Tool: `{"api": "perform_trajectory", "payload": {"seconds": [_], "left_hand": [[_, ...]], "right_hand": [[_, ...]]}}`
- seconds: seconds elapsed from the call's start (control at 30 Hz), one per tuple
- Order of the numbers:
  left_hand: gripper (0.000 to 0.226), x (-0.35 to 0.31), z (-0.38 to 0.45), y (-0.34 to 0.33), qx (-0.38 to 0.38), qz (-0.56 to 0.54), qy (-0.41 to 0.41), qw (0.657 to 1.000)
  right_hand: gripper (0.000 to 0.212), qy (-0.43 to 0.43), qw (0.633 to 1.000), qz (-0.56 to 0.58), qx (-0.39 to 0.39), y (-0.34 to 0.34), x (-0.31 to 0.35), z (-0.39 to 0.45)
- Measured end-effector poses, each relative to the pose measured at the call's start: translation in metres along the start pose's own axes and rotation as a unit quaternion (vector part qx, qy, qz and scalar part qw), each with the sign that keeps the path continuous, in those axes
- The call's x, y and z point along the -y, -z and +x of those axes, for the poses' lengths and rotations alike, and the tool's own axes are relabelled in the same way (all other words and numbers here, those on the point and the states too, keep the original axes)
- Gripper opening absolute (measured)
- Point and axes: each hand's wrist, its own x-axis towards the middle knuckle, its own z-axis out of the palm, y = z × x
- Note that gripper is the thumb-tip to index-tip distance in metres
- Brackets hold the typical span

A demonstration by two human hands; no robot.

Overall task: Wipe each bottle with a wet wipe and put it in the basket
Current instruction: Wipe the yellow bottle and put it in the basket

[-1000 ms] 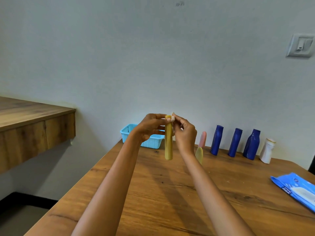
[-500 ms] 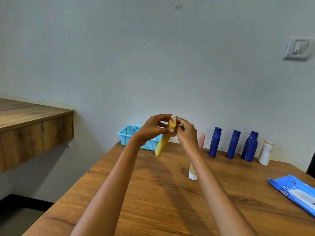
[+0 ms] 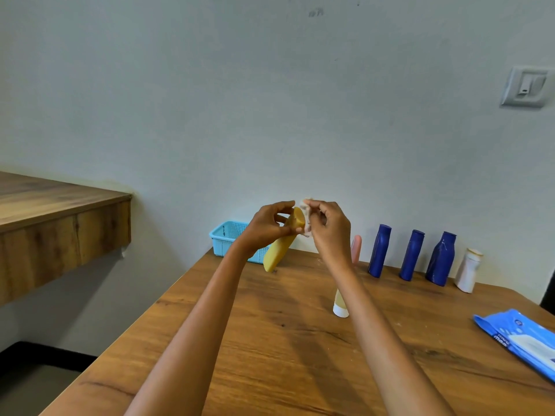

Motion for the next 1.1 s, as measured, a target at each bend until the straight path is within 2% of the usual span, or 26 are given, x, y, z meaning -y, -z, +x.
{"api": "perform_trajectory", "payload": {"seconds": [0.1,0.17,0.23,0.33,0.43,0.57,0.7,0.87,1.1], "left_hand": [[0.046,-0.004,-0.005,0.000,0.040,-0.061,0.002,0.997],[0.036,-0.006,-0.006,0.000,0.039,-0.078,-0.003,0.996],[0.037,-0.006,-0.005,0.001,0.018,-0.087,0.001,0.996],[0.056,-0.005,-0.002,0.001,-0.010,-0.084,0.018,0.996],[0.057,-0.003,-0.003,0.000,-0.035,-0.085,0.025,0.995],[0.051,-0.007,-0.004,0.003,-0.030,-0.124,0.032,0.991],[0.041,-0.011,-0.006,0.008,-0.025,-0.161,0.019,0.986],[0.035,-0.007,-0.010,0.013,-0.056,-0.198,0.002,0.979],[0.040,-0.006,-0.008,0.011,-0.139,-0.198,0.019,0.970]], "right_hand": [[0.031,-0.003,0.998,0.013,0.054,-0.005,0.000,-0.001],[0.031,0.011,0.998,0.019,0.064,-0.009,0.000,-0.004],[0.029,0.020,0.999,0.032,0.034,-0.011,0.000,-0.008],[0.025,0.035,0.996,0.076,-0.029,-0.013,-0.001,-0.014],[0.017,0.034,0.994,0.100,-0.036,-0.010,0.000,-0.015],[0.019,-0.039,0.985,0.166,-0.034,-0.009,-0.006,-0.011],[0.029,-0.092,0.975,0.199,0.033,-0.015,-0.002,-0.011],[0.032,-0.155,0.971,0.172,0.060,-0.019,0.004,-0.011],[0.033,-0.282,0.941,0.149,0.112,-0.024,-0.008,-0.021]]}}
